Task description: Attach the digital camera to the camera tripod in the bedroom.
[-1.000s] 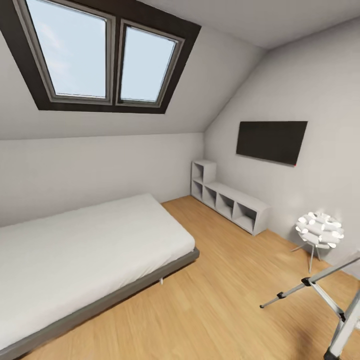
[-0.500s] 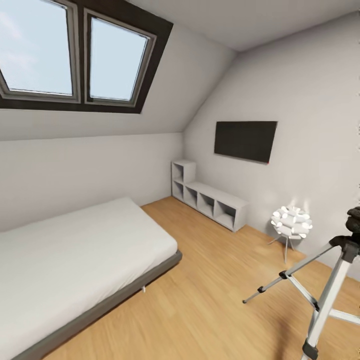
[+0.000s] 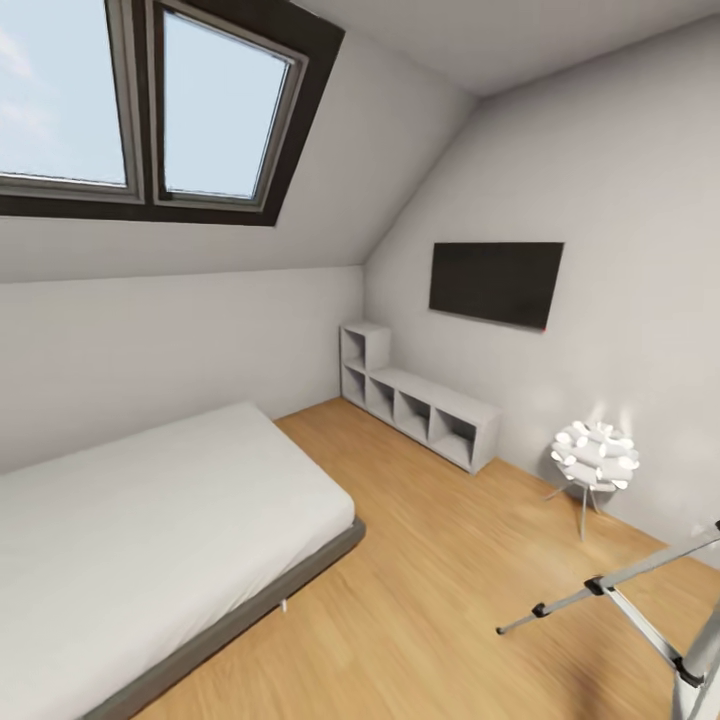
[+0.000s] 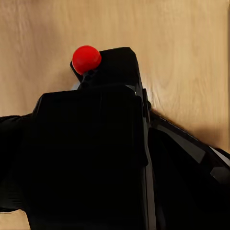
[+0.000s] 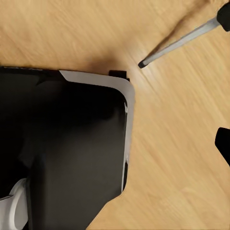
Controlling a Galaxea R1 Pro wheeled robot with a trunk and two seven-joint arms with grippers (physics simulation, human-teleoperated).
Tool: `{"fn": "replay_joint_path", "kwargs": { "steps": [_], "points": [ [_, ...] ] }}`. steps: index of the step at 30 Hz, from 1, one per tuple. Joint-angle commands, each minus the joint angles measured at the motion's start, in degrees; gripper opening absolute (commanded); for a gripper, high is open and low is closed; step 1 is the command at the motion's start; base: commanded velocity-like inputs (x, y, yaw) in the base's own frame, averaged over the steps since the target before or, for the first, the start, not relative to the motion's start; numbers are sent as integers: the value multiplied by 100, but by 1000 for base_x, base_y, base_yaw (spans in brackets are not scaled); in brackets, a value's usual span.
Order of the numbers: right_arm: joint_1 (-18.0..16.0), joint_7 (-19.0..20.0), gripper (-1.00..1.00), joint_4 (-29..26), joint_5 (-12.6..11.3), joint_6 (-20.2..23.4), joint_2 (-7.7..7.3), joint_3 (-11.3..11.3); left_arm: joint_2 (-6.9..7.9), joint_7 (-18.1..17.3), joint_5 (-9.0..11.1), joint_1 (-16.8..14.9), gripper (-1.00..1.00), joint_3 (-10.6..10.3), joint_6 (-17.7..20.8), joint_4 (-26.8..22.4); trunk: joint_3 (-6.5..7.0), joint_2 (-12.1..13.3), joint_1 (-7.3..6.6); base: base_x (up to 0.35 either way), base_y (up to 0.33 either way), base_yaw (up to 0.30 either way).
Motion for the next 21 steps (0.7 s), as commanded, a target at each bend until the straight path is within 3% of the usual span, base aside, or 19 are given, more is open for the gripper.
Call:
{"fn": "replay_joint_path", "kwargs": {
  "steps": [1,8,21],
  "points": [
    [-6,9,100,17,46,-21,-4,-48,-2,4,-28,-1,-100,45,-14,1,-2,-3,5,322,145,-1],
    [-6,11,100,17,45,-20,-5,-48,-2,4,-29,-1,-100,45,-14,1,-2,-3,5,281,133,0],
    [-6,5,100,17,20,-16,2,-50,-2,6,-27,-1,-100,45,-14,1,-2,-3,5,38,18,-26]
  ]
}}
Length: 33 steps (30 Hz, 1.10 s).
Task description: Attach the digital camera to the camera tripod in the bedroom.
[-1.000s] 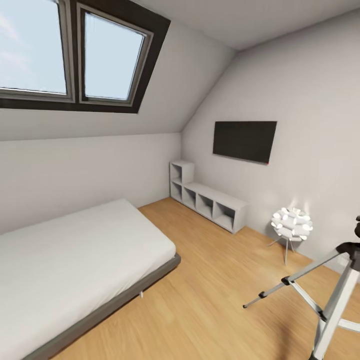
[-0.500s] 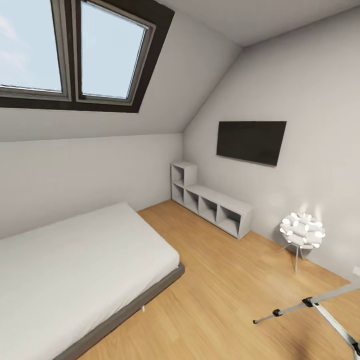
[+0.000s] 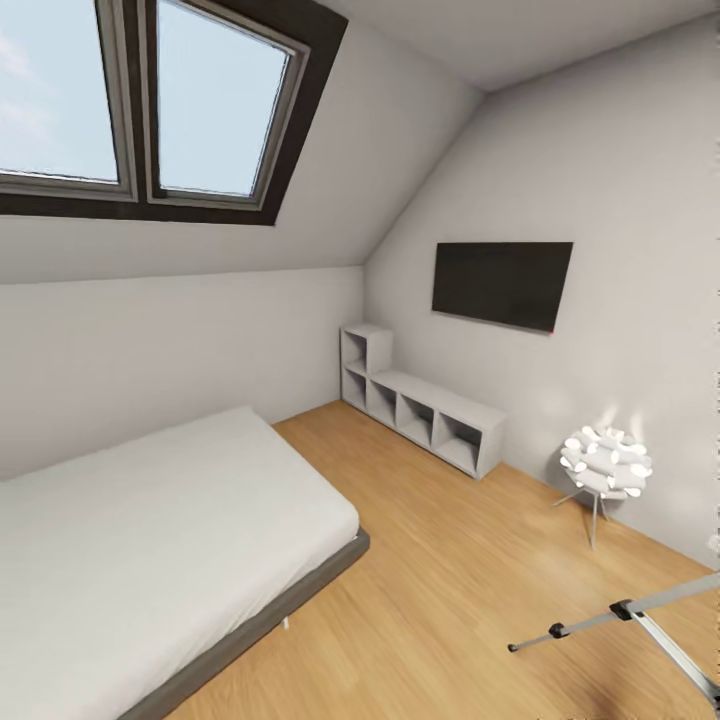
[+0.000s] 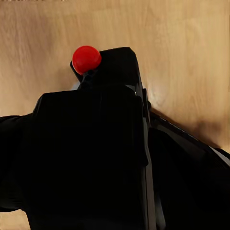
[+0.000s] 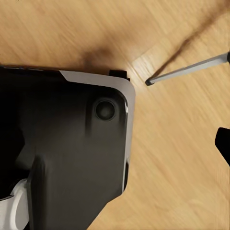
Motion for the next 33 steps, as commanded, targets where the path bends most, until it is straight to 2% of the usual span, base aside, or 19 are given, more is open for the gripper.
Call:
{"fn": "replay_joint_path", "kwargs": {
  "steps": [1,33],
  "points": [
    [-6,9,100,18,45,-20,-4,-50,-2,7,-27,0,-100,45,-14,0,-2,-4,2,5,2,-159],
    [-6,9,100,18,38,-29,7,-62,-2,7,-21,0,-100,45,-19,0,-2,-4,2,0,0,-275]
  ]
}}
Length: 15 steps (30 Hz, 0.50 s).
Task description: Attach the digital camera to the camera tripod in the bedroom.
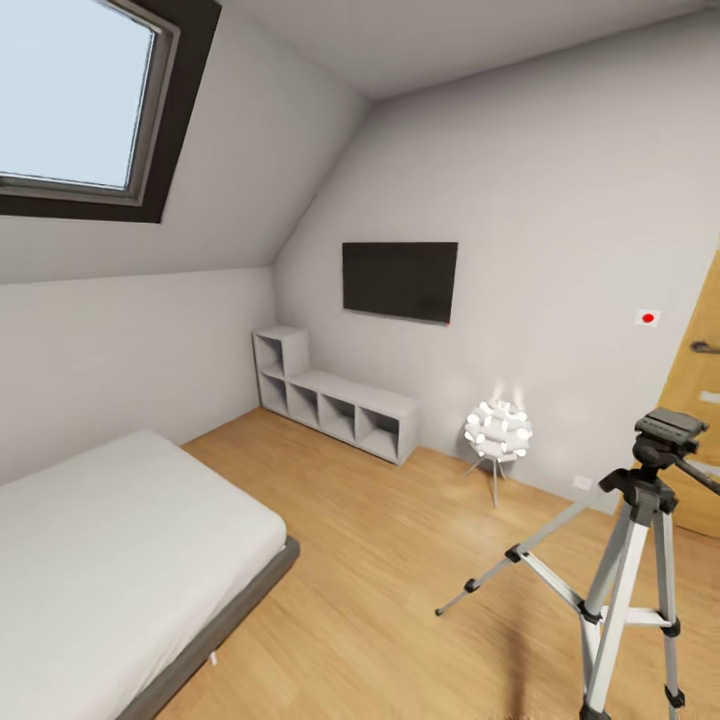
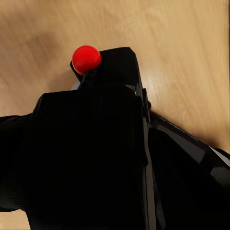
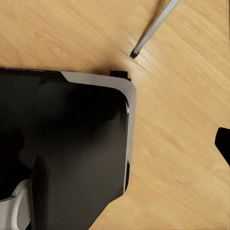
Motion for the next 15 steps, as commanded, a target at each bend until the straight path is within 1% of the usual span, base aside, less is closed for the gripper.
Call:
{"fn": "replay_joint_path", "kwargs": {
  "steps": [1,15],
  "points": [
    [-6,9,100,18,48,-22,-4,-49,-2,7,-26,0,-100,45,-13,-1,-2,-4,2,0,0,-283],
    [-6,9,100,18,48,-23,-4,-51,-2,7,-29,0,-100,45,-17,-1,-2,-4,2,0,0,-284]
  ]
}}
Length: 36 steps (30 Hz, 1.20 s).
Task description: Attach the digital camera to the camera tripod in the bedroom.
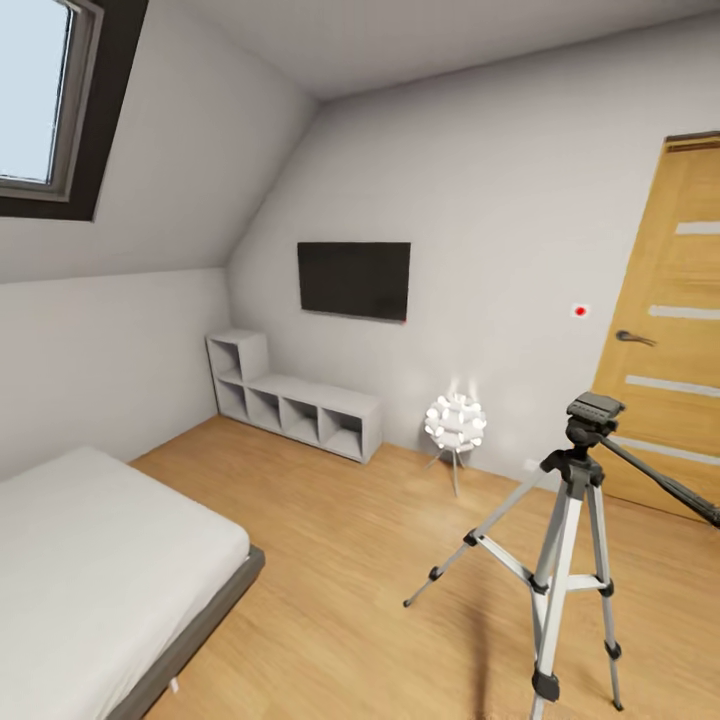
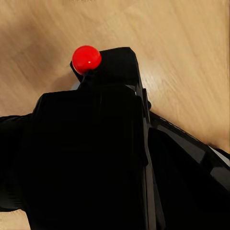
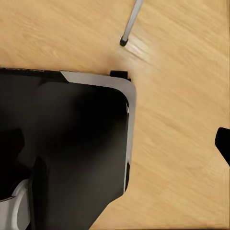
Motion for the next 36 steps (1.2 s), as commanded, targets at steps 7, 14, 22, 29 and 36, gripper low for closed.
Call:
{"fn": "replay_joint_path", "kwargs": {
  "steps": [7,14,22,29,36],
  "points": [
    [-6,9,100,18,48,-22,-4,-48,-2,7,-29,0,-100,45,-15,-1,-2,-4,2,0,0,-284],
    [-6,9,100,18,48,-22,-4,-48,-2,7,-25,0,-100,45,-15,-2,-2,-4,2,0,0,-283],
    [-6,9,100,18,48,-22,-4,-48,-15,7,-29,0,-100,45,-15,-1,-2,-4,2,94,75,-283],
    [-6,9,100,18,57,-22,-9,-48,-72,7,-36,0,-100,45,-15,-8,-2,-4,2,230,214,-136],
    [-6,22,100,18,71,-22,-40,-41,-85,7,-40,0,-100,41,-15,-9,-2,-4,2,244,237,-16]
  ]
}}
